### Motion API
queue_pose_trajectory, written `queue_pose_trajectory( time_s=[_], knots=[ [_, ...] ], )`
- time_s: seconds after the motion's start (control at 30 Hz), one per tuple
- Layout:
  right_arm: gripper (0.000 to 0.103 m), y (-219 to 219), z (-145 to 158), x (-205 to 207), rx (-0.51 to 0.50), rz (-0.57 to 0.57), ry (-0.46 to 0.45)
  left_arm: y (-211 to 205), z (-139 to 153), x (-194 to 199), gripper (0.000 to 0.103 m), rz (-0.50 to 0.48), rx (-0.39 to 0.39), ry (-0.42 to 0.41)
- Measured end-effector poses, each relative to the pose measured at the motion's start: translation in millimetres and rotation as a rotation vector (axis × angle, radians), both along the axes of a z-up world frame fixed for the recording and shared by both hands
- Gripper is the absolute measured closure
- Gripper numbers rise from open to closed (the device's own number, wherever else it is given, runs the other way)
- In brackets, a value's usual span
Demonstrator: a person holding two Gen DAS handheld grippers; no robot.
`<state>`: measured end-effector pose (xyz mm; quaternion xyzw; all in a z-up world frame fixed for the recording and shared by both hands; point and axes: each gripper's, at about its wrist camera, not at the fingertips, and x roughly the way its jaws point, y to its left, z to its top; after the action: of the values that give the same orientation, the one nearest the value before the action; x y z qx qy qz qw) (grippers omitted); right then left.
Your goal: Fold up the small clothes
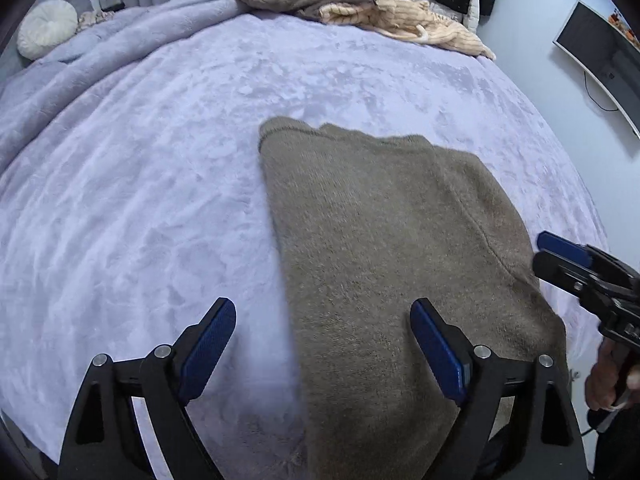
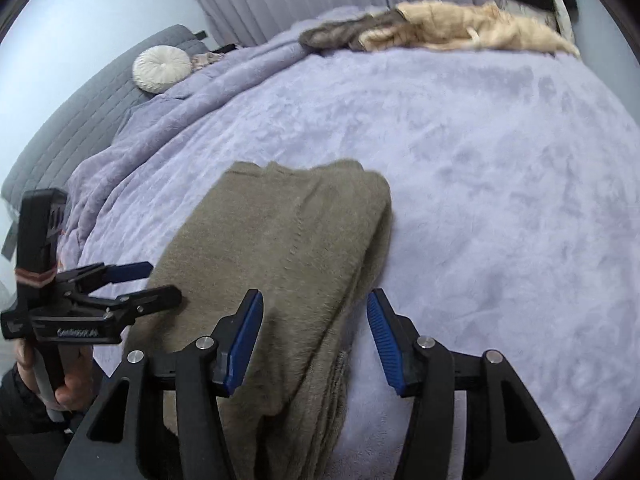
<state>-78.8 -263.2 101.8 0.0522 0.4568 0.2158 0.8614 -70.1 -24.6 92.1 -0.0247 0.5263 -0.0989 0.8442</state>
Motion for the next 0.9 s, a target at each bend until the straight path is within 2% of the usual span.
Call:
queue_pose_trajectory(
  time_s=[0.03,0.1,0.17,0.23,0.3,0.33,0.4,0.47,0.53,0.63,0.77,0.83,0.9],
  knots=[
    [0.045,5.5,12.4,-9.5,-0.006,0.045,-0.052,0.4,3.6,0.0,0.013,0.009,0.026,-0.021],
    [0.045,15.8,24.3,-23.5,0.021,0.139,-0.089,-0.8,1.4,3.9,0.013,0.024,0.084,-0.029],
    [0.045,27.9,20.4,-32.3,0.072,0.250,-0.056,0.2,-7.7,9.4,0.013,0.027,0.114,-0.004],
    [0.045,36.8,0.5,-33.7,0.050,0.289,0.014,-0.5,-14.9,14.1,0.013,0.029,0.112,0.008],
    [0.045,37.2,-22.8,-32.4,-0.008,0.264,0.056,-1.7,-18.1,15.9,0.013,0.015,0.114,0.013],
    [0.045,33.9,-31.1,-30.1,0.002,0.255,0.079,-4.1,-17.6,16.5,0.013,0.013,0.114,0.015],
    [0.045,24.1,-27.9,-24.6,0.065,0.245,0.091,-8.7,-16.5,17.3,0.013,0.009,0.134,0.008],
    [0.045,17.0,-14.4,-14.5,0.116,0.231,0.063,-11.9,-14.2,19.2,0.013,0.000,0.135,0.008],
    [0.045,16.5,-7.9,2.3,0.104,0.219,0.036,-16.1,-14.8,22.1,0.013,-0.004,0.152,0.009],
    [0.045,22.4,-14.6,41.3,0.056,0.190,0.050,-18.6,-16.6,23.8,0.013,-0.005,0.156,0.016],
    [0.045,26.7,-42.6,84.9,0.036,0.163,0.135,-21.2,-17.4,25.2,0.013,-0.006,0.158,0.025],
    [0.045,30.2,-46.5,92.6,0.013,0.158,0.150,-21.9,-16.2,25.2,0.013,-0.003,0.161,0.027],
    [0.045,32.1,-36.8,89.0,-0.002,0.147,0.133,-23.7,-12.1,24.0,0.013,0.000,0.169,0.021]
  ],
)
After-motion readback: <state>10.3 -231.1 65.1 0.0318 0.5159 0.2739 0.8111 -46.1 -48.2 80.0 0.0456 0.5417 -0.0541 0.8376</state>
